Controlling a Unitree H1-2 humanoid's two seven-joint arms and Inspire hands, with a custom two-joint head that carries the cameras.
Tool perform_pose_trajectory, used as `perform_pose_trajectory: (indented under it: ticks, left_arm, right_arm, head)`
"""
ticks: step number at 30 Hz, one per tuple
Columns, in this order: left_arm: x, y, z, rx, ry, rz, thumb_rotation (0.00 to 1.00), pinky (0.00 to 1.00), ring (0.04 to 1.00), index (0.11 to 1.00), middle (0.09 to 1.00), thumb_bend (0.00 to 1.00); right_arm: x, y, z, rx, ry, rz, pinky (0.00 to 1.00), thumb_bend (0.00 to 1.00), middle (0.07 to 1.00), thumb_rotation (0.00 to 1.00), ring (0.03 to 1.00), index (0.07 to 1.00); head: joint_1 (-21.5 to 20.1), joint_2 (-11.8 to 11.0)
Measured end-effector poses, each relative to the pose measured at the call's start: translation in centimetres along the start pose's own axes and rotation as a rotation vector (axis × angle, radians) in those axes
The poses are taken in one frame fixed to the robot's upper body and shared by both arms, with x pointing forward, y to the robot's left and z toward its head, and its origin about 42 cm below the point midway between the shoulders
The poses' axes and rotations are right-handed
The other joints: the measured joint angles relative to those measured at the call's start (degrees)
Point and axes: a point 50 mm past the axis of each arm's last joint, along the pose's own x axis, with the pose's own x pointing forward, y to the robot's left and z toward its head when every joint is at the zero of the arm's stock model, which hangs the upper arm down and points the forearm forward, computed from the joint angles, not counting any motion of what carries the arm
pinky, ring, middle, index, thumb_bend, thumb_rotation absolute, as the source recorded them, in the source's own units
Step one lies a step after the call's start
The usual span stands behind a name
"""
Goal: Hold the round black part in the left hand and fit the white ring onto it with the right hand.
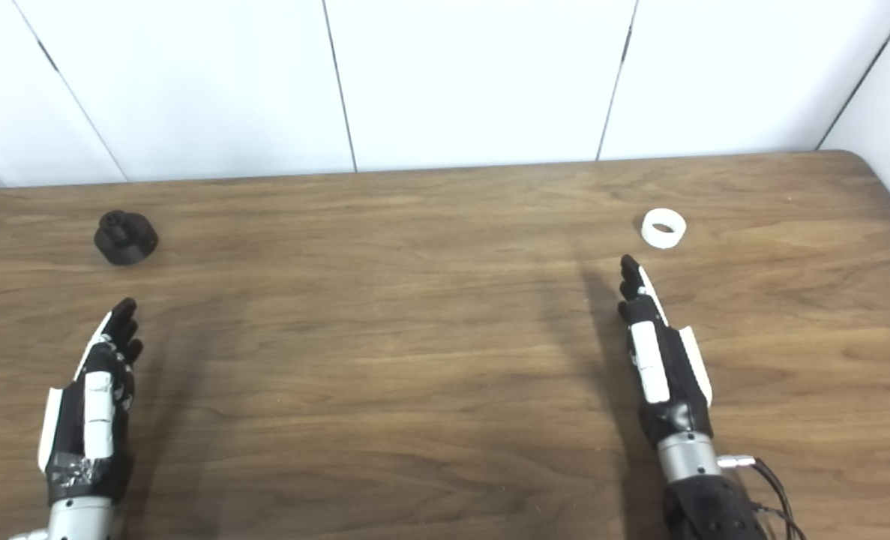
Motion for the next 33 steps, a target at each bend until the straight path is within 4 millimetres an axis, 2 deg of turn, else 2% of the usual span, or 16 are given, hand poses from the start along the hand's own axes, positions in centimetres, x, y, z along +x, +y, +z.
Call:
perform_pose_trajectory:
  ticks: [10,14,18,22,26,27,28,30,33]
  left_arm:
    - [0.0,0.0,0.0,0.001,0.000,0.000,0.90,1.00,1.000,0.927,0.980,0.64]
    - [0.0,0.0,0.0,0.001,0.000,-0.001,0.90,1.00,1.000,0.931,0.983,0.64]
    - [0.0,-0.2,-0.1,0.001,0.000,-0.009,0.91,1.00,1.000,0.928,0.989,0.60]
    - [-0.1,-0.4,-0.1,0.003,-0.030,-0.016,0.85,1.00,0.998,0.903,0.967,0.58]
    - [-0.1,-0.6,-0.2,0.001,-0.058,-0.012,0.79,1.00,0.977,0.881,0.941,0.57]
    - [-0.1,-0.6,-0.2,0.004,-0.060,-0.012,0.81,1.00,0.983,0.888,0.946,0.55]
    - [-0.1,-0.7,-0.2,0.010,-0.068,-0.016,0.82,1.00,0.990,0.896,0.953,0.54]
    - [-0.1,-0.9,-0.2,0.019,-0.086,-0.027,0.84,1.00,0.997,0.904,0.962,0.53]
    - [-0.1,-1.1,-0.2,0.026,-0.090,-0.038,0.83,1.00,1.000,0.906,0.966,0.53]
  right_arm:
    - [0.0,0.1,0.0,-0.013,0.002,0.002,1.00,0.61,0.990,1.00,1.000,0.962]
    - [-0.1,0.1,-0.1,-0.022,0.004,0.002,1.00,0.60,0.988,1.00,1.000,0.968]
    - [-0.2,0.0,-0.2,-0.023,0.008,0.000,1.00,0.58,0.995,1.00,1.000,0.975]
    - [-0.3,-0.2,-0.6,-0.015,-0.006,0.007,1.00,0.55,0.987,1.00,0.999,0.974]
    - [-0.4,-0.5,-0.9,-0.015,-0.018,0.021,1.00,0.52,0.993,1.00,0.999,0.981]
    - [-0.3,-0.5,-1.0,-0.015,-0.020,0.026,1.00,0.49,0.997,1.00,1.000,0.985]
    - [-0.3,-0.5,-1.0,-0.013,-0.021,0.030,1.00,0.48,0.999,1.00,1.000,0.988]
    - [-0.3,-0.5,-1.0,-0.006,-0.020,0.038,1.00,0.47,1.000,1.00,1.000,0.991]
    - [-0.4,-0.6,-1.0,0.001,-0.020,0.039,1.00,0.49,1.000,1.00,1.000,0.997]
  head:
    - [0.00,0.00]
    - [1.58,-1.14]
    - [6.93,-4.30]
    - [10.19,-6.76]
    - [12.03,-8.17]
    - [12.21,-8.35]
    - [13.96,-9.74]
    - [15.37,-10.80]
    - [16.60,-11.86]
